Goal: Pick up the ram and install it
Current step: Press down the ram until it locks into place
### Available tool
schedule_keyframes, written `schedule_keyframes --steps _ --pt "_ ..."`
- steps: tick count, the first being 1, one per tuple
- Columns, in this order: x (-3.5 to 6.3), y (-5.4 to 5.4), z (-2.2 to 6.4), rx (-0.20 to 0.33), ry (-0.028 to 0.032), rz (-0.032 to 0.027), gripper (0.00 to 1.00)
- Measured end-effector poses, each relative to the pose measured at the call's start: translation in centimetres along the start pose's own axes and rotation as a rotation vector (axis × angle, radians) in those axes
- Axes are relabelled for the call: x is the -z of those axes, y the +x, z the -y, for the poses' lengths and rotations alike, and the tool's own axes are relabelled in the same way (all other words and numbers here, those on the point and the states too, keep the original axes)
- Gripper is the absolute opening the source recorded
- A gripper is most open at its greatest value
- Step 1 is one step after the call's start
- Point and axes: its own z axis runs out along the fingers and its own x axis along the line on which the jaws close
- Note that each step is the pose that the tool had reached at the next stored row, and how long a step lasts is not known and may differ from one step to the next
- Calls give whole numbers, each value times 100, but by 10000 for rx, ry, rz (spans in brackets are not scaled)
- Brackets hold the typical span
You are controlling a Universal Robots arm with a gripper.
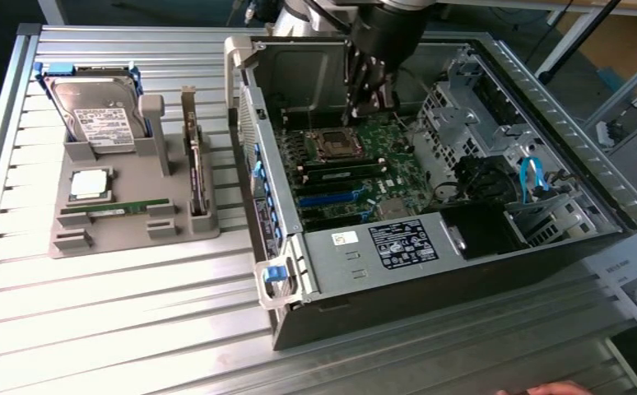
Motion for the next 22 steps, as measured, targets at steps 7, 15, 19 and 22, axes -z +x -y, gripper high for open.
schedule_keyframes --steps 7,15,19,22 --pt "130 -4 2 0 0 -6 10" --pt "135 -4 18 2 -1 -8 10" --pt "133 -5 98 1 0 -6 10" --pt "133 -5 166 0 -2 -7 10"
